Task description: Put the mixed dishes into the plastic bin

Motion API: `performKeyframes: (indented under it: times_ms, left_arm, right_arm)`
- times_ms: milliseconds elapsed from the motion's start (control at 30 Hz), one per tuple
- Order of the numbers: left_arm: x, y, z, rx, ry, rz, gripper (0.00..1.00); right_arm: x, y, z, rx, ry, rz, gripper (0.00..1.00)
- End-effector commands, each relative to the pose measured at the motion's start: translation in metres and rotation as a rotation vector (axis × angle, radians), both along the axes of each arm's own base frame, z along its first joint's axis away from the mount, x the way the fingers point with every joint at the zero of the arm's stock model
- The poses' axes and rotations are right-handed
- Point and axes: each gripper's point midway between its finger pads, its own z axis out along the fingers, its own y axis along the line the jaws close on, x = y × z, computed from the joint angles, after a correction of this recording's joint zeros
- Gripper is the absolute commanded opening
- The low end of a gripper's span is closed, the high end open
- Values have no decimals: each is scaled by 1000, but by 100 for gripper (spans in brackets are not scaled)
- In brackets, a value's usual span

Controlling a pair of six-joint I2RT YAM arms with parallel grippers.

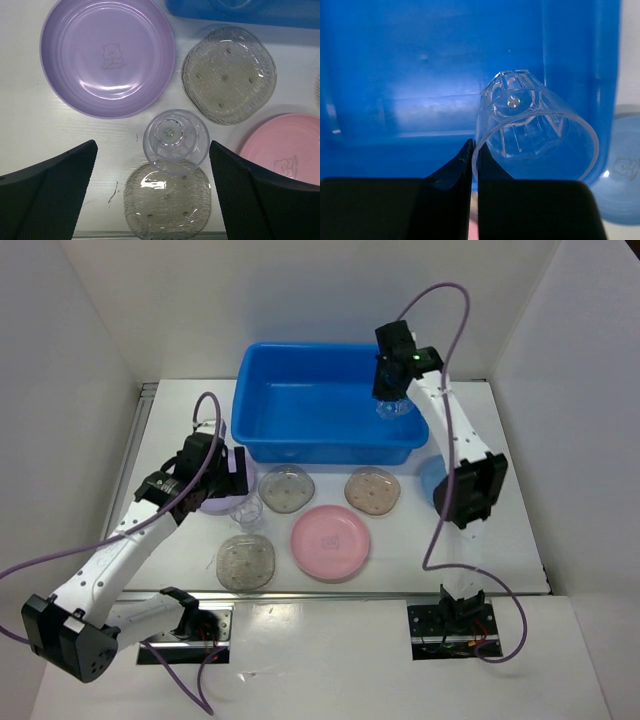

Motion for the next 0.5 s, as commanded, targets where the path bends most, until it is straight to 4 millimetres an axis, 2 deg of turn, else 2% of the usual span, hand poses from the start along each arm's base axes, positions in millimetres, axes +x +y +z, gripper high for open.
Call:
performKeyframes:
  times_ms: [0, 100, 167, 200, 267, 367, 400, 467]
  left_arm:
    - [-7, 9, 7, -14, -43, 50, 100]
    - [-14, 10, 5, -34, -40, 55, 100]
    - [-14, 13, 8, -38, -50, 64, 100]
    - [-14, 13, 8, -38, -50, 64, 100]
    - [-15, 11, 8, -45, -47, 57, 100]
    - [-14, 6, 0, -51, -22, 41, 100]
    - [-13, 2, -6, -55, 3, 28, 100]
    - [-11, 0, -9, -51, 13, 16, 100]
  right_arm:
    - [41, -4, -6, -75, -70, 7, 1]
    - [59, -9, -44, -115, -13, -7, 1]
    - [63, -13, -73, -134, 45, -13, 1]
    - [62, -12, -73, -126, 48, -6, 1]
    - [62, -12, -92, -138, 84, -3, 1]
    - [62, -17, -100, -143, 104, -11, 1]
    - [63, -15, -107, -138, 118, -3, 12]
    - [64, -20, -112, -140, 127, -13, 14]
